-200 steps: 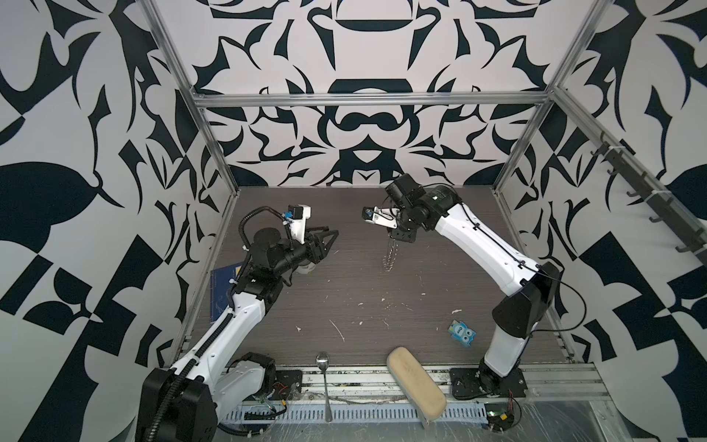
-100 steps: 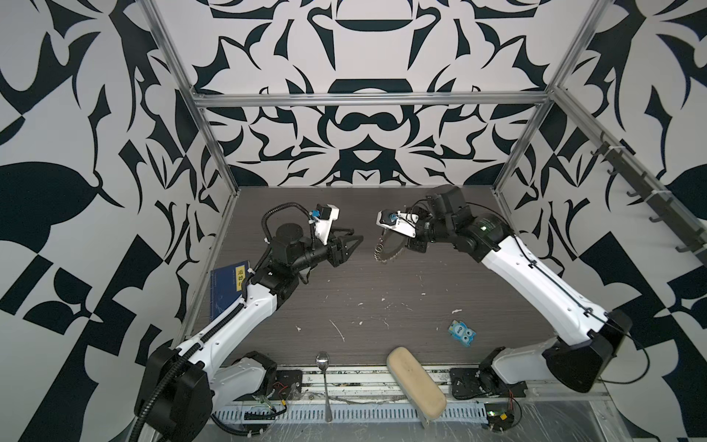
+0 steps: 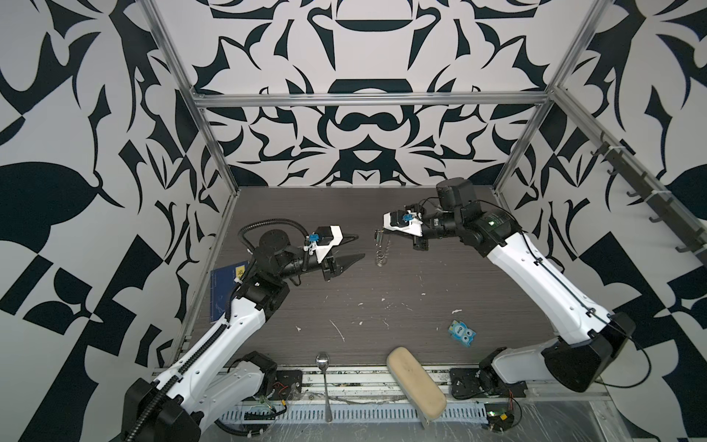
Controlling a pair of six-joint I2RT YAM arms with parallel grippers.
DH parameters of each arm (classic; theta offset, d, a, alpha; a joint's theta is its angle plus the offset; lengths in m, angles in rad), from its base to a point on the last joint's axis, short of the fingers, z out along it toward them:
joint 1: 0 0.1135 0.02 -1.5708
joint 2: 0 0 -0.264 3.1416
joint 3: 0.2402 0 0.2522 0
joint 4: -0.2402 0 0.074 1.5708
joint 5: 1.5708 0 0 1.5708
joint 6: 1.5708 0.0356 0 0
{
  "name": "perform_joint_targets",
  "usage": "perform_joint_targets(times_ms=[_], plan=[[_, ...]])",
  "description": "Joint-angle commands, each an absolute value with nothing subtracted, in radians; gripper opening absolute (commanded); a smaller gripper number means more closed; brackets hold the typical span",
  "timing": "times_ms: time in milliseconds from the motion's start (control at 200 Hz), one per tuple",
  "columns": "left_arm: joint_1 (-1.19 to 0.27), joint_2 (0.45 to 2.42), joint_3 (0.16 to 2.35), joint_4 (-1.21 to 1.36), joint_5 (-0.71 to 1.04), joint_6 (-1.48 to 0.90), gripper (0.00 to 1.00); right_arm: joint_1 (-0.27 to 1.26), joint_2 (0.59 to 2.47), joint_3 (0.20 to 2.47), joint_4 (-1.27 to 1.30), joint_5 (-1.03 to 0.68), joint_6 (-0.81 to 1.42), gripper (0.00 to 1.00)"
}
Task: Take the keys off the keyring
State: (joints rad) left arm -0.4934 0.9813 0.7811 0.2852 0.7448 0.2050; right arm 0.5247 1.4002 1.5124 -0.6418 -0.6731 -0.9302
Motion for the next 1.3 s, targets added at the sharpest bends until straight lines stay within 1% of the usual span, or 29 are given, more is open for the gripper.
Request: perform_joint_targets(times_ms=[0, 90, 410, 630, 900, 1165, 1245, 1295], plan=[[-0.495, 0.982, 0.844, 0.14, 0.773, 0.34, 0.51, 0.525, 1.382, 1.539, -0.637, -0.734, -0.979, 0.0], [-0.498, 1.007, 0.864, 0.132, 0.773, 0.347, 0.45, 0.523, 1.383, 1.533, -0.639, -0.743, -0.99, 0.0], [-0.527, 1.09, 0.947, 0.105, 0.781, 0.402, 0.43, 0.537, 1.362, 1.521, -0.653, -0.764, -1.023, 0.0], [-0.544, 1.126, 0.996, 0.064, 0.785, 0.451, 0.4, 0.554, 1.359, 1.512, -0.669, -0.76, -1.029, 0.0], [-0.571, 1.166, 1.038, -0.012, 0.78, 0.516, 0.32, 0.564, 1.357, 1.519, -0.679, -0.759, -1.03, 0.0], [-0.574, 1.174, 1.062, -0.067, 0.746, 0.568, 0.2, 0.577, 1.358, 1.535, -0.702, -0.765, -1.033, 0.0], [-0.574, 1.175, 1.069, -0.073, 0.74, 0.58, 0.12, 0.581, 1.36, 1.539, -0.709, -0.764, -1.034, 0.0], [-0.574, 1.179, 1.08, -0.093, 0.737, 0.591, 0.12, 0.582, 1.359, 1.542, -0.71, -0.765, -1.035, 0.0]])
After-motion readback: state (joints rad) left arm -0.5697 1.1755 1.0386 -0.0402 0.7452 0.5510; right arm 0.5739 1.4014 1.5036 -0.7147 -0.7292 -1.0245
